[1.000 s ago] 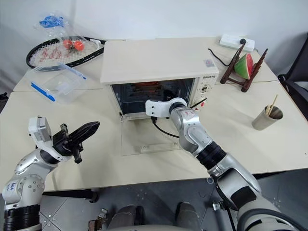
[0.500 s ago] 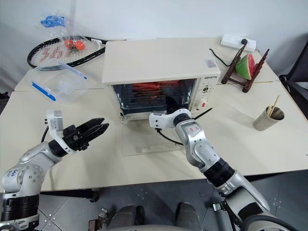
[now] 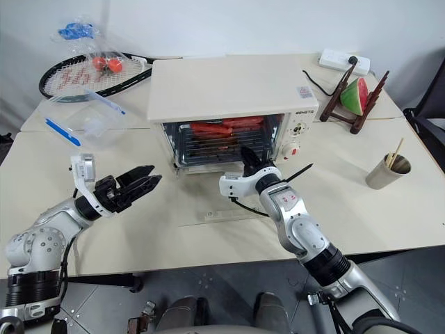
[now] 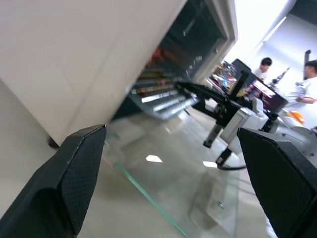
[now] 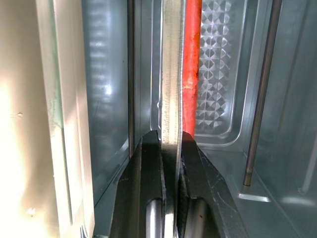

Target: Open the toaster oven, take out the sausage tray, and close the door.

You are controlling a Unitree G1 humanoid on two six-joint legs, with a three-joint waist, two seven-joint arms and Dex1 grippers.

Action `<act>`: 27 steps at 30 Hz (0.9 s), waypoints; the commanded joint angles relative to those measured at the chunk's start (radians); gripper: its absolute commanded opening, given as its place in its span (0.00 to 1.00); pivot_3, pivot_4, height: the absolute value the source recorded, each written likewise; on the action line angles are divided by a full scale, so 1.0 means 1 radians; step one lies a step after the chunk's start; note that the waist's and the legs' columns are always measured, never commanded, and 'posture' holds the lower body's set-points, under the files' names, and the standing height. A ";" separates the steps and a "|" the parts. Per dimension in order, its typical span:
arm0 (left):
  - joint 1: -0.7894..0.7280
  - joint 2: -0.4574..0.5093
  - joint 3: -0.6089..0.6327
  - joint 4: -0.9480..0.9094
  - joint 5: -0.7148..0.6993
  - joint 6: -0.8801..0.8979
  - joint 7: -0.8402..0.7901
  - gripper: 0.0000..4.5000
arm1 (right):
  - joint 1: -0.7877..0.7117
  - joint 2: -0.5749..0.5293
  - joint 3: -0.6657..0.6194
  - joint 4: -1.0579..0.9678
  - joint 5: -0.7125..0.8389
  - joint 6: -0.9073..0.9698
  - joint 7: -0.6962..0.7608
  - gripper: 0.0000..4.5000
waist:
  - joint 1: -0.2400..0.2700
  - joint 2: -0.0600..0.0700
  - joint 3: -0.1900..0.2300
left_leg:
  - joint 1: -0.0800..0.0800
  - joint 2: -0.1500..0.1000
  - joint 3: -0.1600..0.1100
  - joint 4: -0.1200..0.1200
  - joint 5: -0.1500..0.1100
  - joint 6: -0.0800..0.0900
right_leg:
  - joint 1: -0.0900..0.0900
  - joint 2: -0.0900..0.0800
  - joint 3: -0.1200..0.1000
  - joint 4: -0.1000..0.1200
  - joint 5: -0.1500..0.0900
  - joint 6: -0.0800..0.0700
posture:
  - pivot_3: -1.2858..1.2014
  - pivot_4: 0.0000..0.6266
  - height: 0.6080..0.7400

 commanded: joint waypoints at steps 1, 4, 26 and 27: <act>-0.033 0.021 -0.006 0.019 -0.009 0.048 0.015 1.00 | 0.018 -0.010 -0.016 -0.031 -0.035 -0.024 0.004 0.00 | 0.000 0.000 0.000 | 0.000 0.000 0.000 0.000 0.000 0.000 | 0.000 0.000 0.000 0.000 0.000 0.000 | 0.52 0.24 1.00; -0.051 0.033 -0.015 0.032 -0.012 0.090 0.011 1.00 | 0.018 0.001 -0.019 -0.036 -0.047 -0.022 0.009 0.00 | -0.001 0.000 0.000 | 0.000 0.000 0.000 0.000 0.000 0.000 | 0.000 0.000 0.000 0.000 0.000 0.000 | 0.52 0.24 1.00; -0.101 -0.035 0.088 0.018 -0.120 0.184 0.088 1.00 | 0.260 -0.031 -0.105 -0.308 -0.102 -0.124 0.016 0.00 | 0.001 0.000 0.000 | 0.001 0.000 0.000 -0.001 0.000 0.000 | 0.000 0.000 0.000 0.000 0.000 0.000 | 0.52 0.24 1.00; -0.101 -0.032 0.088 0.019 -0.127 0.196 0.093 1.00 | 0.274 -0.041 -0.115 -0.320 -0.100 -0.136 0.012 0.00 | 0.001 0.000 0.000 | 0.000 0.000 0.000 -0.001 0.000 0.000 | 0.000 0.000 0.000 0.000 0.000 0.000 | 0.52 0.24 1.00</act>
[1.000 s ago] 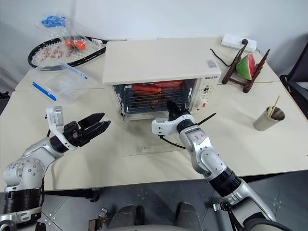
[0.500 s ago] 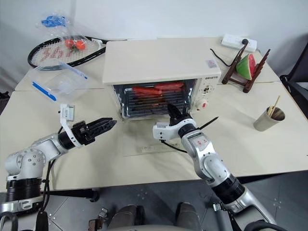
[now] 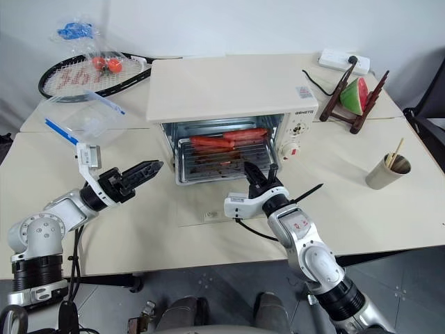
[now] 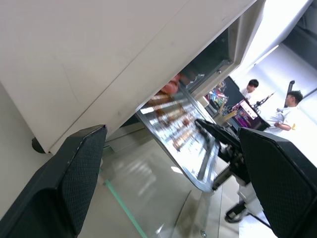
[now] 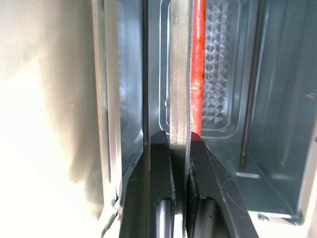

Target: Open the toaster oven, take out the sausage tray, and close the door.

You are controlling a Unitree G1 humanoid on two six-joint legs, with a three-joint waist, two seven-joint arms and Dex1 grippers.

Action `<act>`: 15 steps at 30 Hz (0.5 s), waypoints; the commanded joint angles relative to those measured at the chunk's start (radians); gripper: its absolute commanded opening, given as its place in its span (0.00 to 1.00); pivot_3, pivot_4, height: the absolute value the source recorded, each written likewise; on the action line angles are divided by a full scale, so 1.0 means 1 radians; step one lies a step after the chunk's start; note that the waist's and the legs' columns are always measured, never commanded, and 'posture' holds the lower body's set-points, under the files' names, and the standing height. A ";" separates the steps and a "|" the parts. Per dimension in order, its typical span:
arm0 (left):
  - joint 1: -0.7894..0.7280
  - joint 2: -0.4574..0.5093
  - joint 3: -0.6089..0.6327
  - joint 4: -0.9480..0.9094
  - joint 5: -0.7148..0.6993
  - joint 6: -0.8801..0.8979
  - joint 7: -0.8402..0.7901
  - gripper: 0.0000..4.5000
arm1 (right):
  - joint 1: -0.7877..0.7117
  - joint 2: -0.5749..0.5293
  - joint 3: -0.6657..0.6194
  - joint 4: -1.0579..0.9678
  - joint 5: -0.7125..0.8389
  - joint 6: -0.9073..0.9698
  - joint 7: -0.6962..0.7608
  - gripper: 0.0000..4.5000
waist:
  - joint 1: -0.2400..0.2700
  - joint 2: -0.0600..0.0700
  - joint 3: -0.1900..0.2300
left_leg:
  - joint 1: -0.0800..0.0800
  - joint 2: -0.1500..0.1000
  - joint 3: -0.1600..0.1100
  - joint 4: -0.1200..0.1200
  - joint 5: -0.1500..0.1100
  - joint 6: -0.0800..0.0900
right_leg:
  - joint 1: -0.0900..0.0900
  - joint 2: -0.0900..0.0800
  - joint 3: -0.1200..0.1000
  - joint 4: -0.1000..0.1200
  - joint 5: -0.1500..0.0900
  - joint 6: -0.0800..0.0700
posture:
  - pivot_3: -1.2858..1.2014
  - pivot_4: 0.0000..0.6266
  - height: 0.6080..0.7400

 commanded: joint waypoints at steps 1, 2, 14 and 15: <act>0.001 0.014 0.019 -0.035 -0.039 0.017 -0.002 1.00 | 0.031 -0.030 -0.031 -0.087 -0.009 -0.059 -0.018 0.00 | 0.001 0.000 0.000 | 0.000 0.000 0.000 0.000 0.000 0.000 | 0.000 0.000 0.000 0.000 0.000 0.000 | 0.52 0.24 1.00; 0.001 0.014 0.021 -0.035 -0.046 0.026 0.003 1.00 | 0.042 -0.034 -0.039 -0.094 -0.007 -0.068 -0.021 0.00 | 0.001 0.000 0.000 | 0.000 0.000 0.000 0.000 0.000 0.000 | 0.000 0.000 0.000 0.000 0.000 0.000 | 0.52 0.24 1.00; 0.031 -0.027 0.027 -0.126 -0.190 0.167 0.159 1.00 | 0.143 -0.049 -0.113 -0.143 0.009 -0.161 -0.038 0.00 | -0.001 0.000 0.000 | 0.001 0.000 0.001 0.001 0.000 -0.001 | 0.000 0.000 0.001 0.000 0.000 0.000 | 0.52 0.24 1.00; 0.035 -0.028 0.031 -0.132 -0.201 0.173 0.171 1.00 | 0.152 -0.048 -0.117 -0.149 0.011 -0.168 -0.035 0.00 | 0.000 0.000 0.000 | 0.001 0.000 0.001 0.001 0.000 -0.001 | 0.000 0.000 0.002 0.000 0.000 0.000 | 0.52 0.24 1.00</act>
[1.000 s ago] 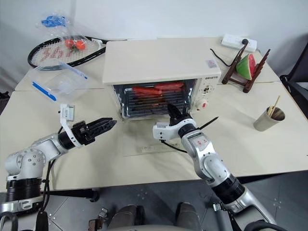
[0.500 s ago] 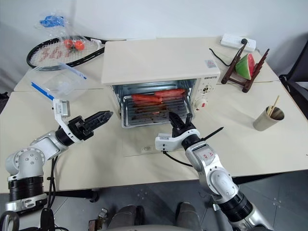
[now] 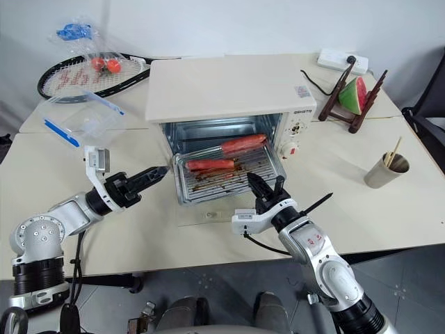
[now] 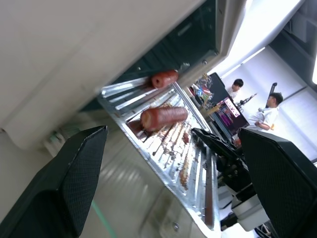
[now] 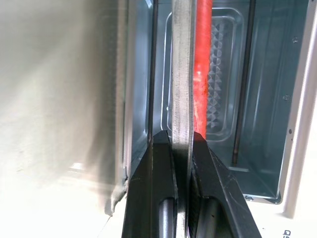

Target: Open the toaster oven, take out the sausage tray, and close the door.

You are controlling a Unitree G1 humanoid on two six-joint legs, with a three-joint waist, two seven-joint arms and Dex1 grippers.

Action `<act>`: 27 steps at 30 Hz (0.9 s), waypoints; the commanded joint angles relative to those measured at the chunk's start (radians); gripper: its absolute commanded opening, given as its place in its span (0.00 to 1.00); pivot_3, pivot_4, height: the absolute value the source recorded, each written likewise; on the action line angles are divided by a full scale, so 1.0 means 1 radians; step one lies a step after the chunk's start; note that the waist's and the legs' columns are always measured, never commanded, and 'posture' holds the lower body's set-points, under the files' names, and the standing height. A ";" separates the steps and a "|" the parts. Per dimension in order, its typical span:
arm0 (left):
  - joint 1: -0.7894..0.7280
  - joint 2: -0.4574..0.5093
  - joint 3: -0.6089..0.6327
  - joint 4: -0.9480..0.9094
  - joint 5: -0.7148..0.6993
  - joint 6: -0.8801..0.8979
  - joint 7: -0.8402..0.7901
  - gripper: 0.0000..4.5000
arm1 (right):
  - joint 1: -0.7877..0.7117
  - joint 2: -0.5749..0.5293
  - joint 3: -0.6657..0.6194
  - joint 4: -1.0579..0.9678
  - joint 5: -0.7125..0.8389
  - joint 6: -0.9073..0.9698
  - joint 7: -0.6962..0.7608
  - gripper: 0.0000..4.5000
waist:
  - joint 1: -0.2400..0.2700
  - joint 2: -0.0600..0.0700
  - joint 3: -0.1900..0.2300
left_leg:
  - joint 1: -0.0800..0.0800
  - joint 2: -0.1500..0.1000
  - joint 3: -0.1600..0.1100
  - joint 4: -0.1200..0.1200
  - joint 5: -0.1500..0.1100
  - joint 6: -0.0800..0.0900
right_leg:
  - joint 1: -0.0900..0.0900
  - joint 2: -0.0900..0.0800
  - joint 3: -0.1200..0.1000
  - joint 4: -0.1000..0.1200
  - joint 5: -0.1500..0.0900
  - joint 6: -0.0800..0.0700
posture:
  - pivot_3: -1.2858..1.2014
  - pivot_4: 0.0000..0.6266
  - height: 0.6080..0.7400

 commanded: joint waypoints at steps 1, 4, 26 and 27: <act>0.023 -0.003 0.037 -0.062 -0.079 0.036 0.054 1.00 | 0.031 0.001 -0.037 -0.087 0.015 -0.035 -0.017 0.00 | 0.000 0.000 0.000 | 0.000 0.000 0.000 0.000 0.000 0.000 | 0.000 0.000 0.000 0.000 0.000 0.000 | 0.52 0.24 1.00; 0.040 0.001 0.052 -0.081 -0.130 0.062 0.096 1.00 | 0.056 0.000 -0.050 -0.112 0.026 -0.059 -0.016 0.00 | 0.000 0.000 0.000 | 0.000 0.000 0.000 0.000 0.000 0.000 | 0.000 0.000 0.000 0.000 0.000 0.000 | 0.52 0.24 1.00; 0.053 -0.001 -0.094 0.013 -0.725 0.070 0.649 1.00 | 0.092 -0.006 -0.132 -0.155 0.089 -0.198 -0.007 0.00 | 0.023 0.000 0.000 | 0.002 0.000 -0.008 0.004 0.000 0.000 | 0.002 0.000 0.004 0.000 0.000 0.000 | 0.52 0.24 1.00; 0.053 0.007 -0.113 0.021 -0.753 0.075 0.661 1.00 | 0.095 -0.005 -0.133 -0.158 0.090 -0.200 -0.005 0.00 | 0.024 0.000 0.000 | 0.002 0.000 -0.008 0.004 0.000 0.000 | 0.002 0.000 0.004 0.000 0.000 0.000 | 0.52 0.24 1.00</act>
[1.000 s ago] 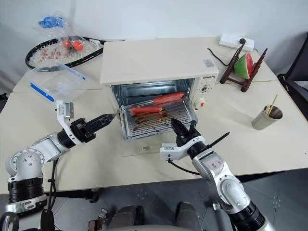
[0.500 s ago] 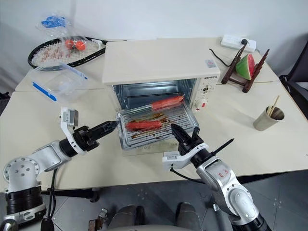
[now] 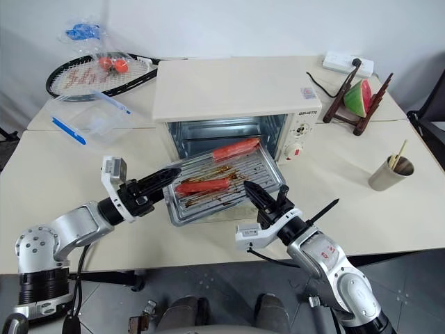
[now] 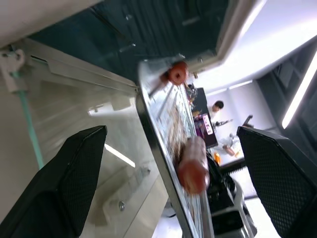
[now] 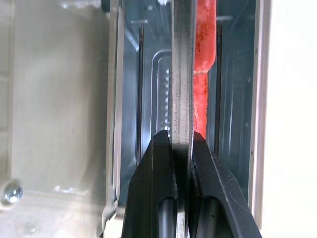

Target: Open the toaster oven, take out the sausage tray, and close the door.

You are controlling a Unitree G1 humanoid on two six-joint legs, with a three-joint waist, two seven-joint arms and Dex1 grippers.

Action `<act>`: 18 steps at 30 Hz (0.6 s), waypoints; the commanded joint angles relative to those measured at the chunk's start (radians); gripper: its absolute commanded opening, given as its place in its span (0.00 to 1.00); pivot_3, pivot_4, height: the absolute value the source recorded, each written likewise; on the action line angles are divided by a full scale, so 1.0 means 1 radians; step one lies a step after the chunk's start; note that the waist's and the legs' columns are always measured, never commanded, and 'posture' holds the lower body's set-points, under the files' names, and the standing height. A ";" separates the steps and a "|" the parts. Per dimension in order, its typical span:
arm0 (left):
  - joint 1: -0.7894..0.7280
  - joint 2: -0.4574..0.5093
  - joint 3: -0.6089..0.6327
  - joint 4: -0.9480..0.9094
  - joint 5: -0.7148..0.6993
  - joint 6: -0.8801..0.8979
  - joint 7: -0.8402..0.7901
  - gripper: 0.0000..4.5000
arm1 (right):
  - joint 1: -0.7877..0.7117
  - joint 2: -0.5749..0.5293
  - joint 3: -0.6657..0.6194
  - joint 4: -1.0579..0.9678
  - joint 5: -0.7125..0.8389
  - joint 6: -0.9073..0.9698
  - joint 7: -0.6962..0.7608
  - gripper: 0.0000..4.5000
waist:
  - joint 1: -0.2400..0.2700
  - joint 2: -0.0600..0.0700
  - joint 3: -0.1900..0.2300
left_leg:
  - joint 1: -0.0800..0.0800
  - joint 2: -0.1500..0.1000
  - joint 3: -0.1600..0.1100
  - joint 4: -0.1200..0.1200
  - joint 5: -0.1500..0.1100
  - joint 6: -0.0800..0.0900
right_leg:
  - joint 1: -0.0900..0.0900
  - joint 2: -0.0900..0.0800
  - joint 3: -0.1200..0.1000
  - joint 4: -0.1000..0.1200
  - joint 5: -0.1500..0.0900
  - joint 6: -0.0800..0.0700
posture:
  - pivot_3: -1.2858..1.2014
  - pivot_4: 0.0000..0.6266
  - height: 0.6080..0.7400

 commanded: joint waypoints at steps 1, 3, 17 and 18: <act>-0.005 0.033 -0.065 0.019 -0.132 0.009 0.049 1.00 | 0.003 0.007 -0.031 -0.059 0.020 -0.016 -0.008 0.00 | 0.003 0.000 0.000 | 0.000 0.000 0.000 0.000 0.000 0.000 | 0.000 0.000 0.000 0.000 0.000 0.000 | 0.52 0.24 1.00; 0.001 0.048 -0.085 0.021 -0.173 -0.003 0.069 1.00 | 0.008 0.008 -0.035 -0.060 0.018 -0.019 -0.006 0.00 | 0.003 0.000 0.000 | 0.000 0.000 0.000 0.001 0.000 0.000 | 0.000 0.000 0.000 0.000 0.000 0.000 | 0.52 0.24 1.00; 0.017 0.033 -0.092 0.049 -0.224 -0.074 0.117 1.00 | 0.015 0.016 -0.045 -0.063 0.016 -0.025 0.010 0.00 | 0.002 0.000 0.000 | 0.000 0.000 0.004 0.001 0.000 0.000 | 0.001 0.000 0.000 0.000 0.000 0.000 | 0.52 0.24 1.00; 0.018 0.033 -0.092 0.052 -0.224 -0.070 0.117 0.96 | 0.015 0.015 -0.047 -0.063 0.017 -0.025 0.012 0.00 | 0.002 0.000 0.000 | 0.000 0.000 0.005 0.001 0.000 0.000 | 0.000 0.000 0.000 0.000 0.000 0.000 | 0.52 0.24 1.00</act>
